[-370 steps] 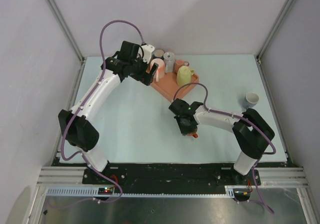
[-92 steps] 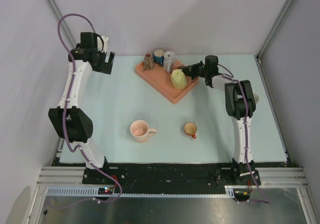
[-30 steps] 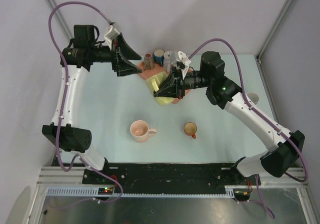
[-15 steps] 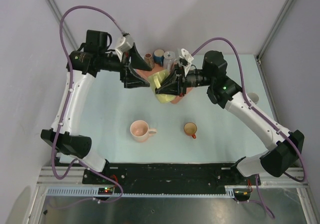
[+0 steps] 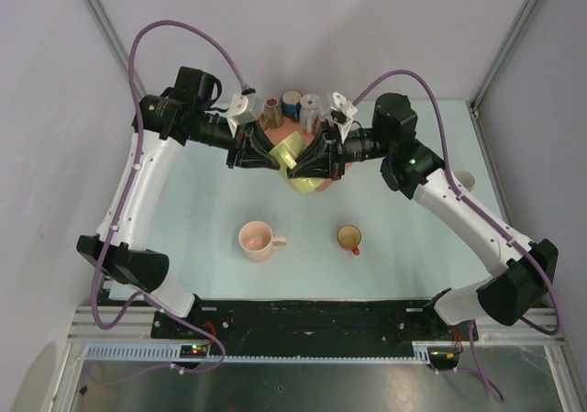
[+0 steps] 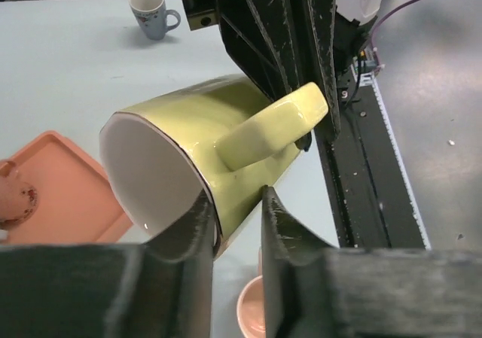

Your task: Turn the mug right side up

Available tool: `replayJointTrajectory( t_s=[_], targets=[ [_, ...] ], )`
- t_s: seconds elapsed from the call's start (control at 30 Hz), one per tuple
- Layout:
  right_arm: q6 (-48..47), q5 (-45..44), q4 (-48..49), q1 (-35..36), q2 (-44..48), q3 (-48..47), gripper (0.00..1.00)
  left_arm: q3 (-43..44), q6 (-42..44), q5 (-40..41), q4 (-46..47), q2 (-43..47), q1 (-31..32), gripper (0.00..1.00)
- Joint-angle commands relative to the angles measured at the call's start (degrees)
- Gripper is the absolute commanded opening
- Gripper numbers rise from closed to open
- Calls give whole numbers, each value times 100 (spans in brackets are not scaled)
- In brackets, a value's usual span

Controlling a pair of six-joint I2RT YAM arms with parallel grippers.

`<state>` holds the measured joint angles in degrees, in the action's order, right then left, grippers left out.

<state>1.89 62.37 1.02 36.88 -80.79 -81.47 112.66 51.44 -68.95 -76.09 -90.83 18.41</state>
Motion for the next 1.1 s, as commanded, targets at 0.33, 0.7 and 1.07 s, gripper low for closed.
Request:
replayJointTrajectory(
  t_s=[0.33, 0.7, 1.07],
  targets=[
    [-1139, -1384, -553, -81, -98, -81, 38, 60, -168, 1128, -488, -185, 125, 0],
    [-904, -2075, -354, -46, -1339, -36, 53, -525, -1757, 2883, 986, -493, 120, 0],
    [-152, -3496, 100, -311, -1392, -12, 99, -716, -2294, 5575, 1985, -1013, -364, 0]
  ],
)
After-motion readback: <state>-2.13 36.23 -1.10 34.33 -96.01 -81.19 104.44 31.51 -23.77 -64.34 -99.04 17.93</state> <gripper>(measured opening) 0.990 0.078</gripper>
